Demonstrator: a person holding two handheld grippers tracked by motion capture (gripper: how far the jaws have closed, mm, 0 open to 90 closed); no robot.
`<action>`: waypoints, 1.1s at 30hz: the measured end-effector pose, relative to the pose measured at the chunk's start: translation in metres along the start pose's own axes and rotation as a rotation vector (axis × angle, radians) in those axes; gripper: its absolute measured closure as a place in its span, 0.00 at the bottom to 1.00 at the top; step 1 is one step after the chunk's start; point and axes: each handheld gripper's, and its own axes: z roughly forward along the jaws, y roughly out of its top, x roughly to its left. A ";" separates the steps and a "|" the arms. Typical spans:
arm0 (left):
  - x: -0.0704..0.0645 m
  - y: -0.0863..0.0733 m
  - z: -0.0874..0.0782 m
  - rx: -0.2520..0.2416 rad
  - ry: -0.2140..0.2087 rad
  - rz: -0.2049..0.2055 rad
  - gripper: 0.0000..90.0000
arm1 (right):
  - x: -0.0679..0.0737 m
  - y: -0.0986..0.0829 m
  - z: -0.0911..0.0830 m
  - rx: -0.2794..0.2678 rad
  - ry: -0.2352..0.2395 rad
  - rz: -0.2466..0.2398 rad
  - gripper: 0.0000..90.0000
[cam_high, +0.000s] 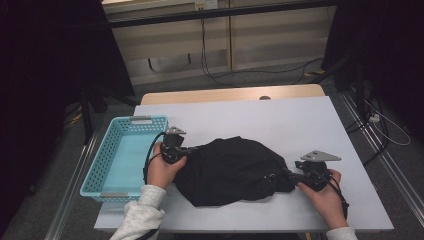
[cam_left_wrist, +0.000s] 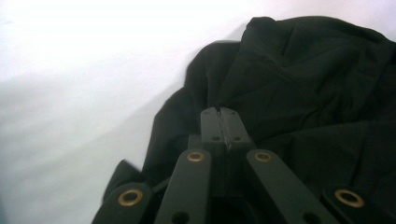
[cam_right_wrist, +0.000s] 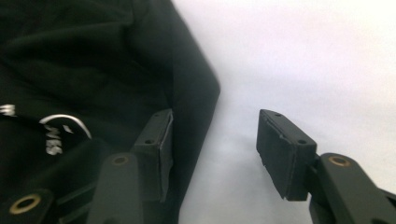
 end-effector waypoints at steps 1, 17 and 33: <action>0.001 0.000 -0.002 0.000 0.005 0.001 1.00 | 0.000 0.001 -0.002 -0.012 0.008 0.002 0.54; 0.012 0.000 -0.007 -0.004 0.026 -0.027 1.00 | 0.011 -0.005 -0.004 0.088 0.177 -0.051 0.52; -0.005 -0.003 0.002 0.008 -0.032 -0.011 1.00 | -0.011 0.003 -0.027 0.066 0.074 -0.046 1.00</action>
